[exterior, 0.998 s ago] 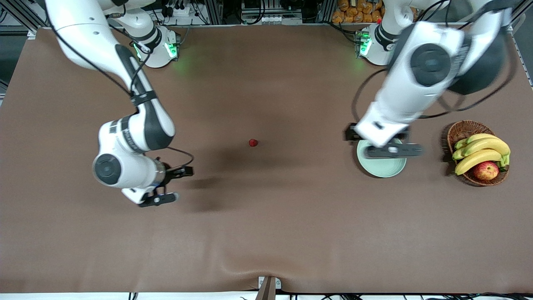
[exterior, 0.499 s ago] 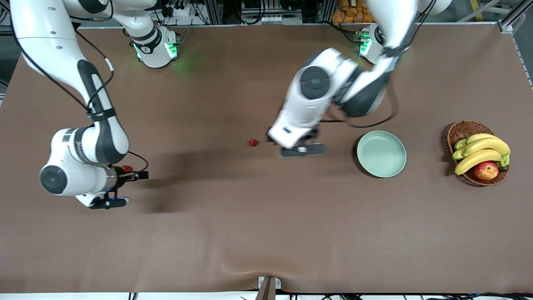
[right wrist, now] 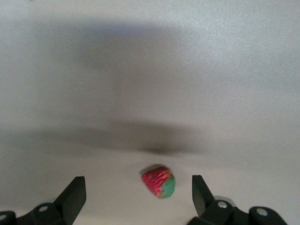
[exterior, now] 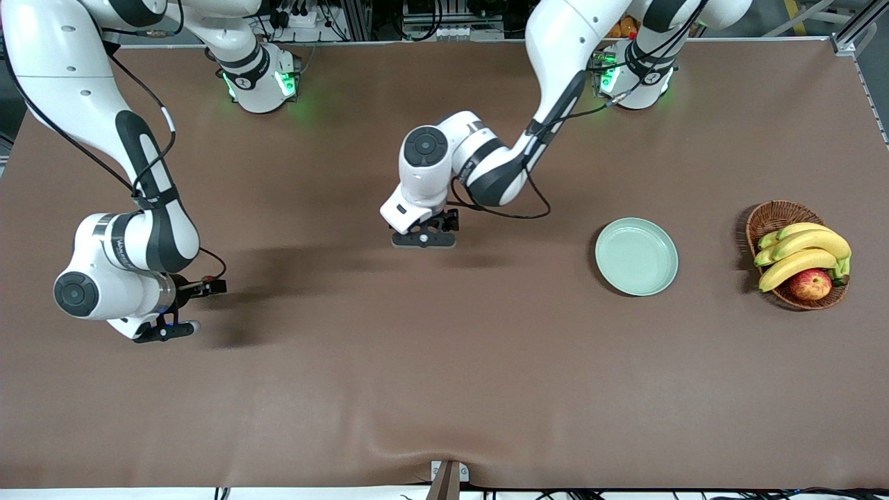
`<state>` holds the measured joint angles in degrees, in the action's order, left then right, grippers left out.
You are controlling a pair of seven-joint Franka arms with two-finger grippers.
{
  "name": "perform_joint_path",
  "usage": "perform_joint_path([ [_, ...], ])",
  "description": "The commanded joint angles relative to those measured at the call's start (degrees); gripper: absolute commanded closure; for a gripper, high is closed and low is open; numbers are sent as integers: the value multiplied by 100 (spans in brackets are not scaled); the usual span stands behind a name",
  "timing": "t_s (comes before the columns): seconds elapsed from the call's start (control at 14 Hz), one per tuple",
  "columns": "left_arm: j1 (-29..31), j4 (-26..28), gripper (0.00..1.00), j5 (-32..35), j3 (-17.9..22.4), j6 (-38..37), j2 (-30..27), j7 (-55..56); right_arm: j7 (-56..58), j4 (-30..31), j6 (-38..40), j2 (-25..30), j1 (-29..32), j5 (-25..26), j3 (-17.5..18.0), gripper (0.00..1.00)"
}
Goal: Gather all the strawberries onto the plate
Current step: 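Grasp the strawberry with the left gripper while the right gripper grasps another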
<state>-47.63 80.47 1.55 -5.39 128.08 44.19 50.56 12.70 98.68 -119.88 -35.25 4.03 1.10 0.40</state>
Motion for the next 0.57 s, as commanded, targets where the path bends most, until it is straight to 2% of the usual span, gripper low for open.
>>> perform_joint_path([
  [0.0, -36, -199, 0, 152, 73, 76, 273, -177, 373, 231, -272, 44, 168, 128, 91, 0],
  [0.5, -123, -199, 0, 143, 73, 392, 651, -336, 883, 248, -404, -97, 300, 128, 91, 0],
])
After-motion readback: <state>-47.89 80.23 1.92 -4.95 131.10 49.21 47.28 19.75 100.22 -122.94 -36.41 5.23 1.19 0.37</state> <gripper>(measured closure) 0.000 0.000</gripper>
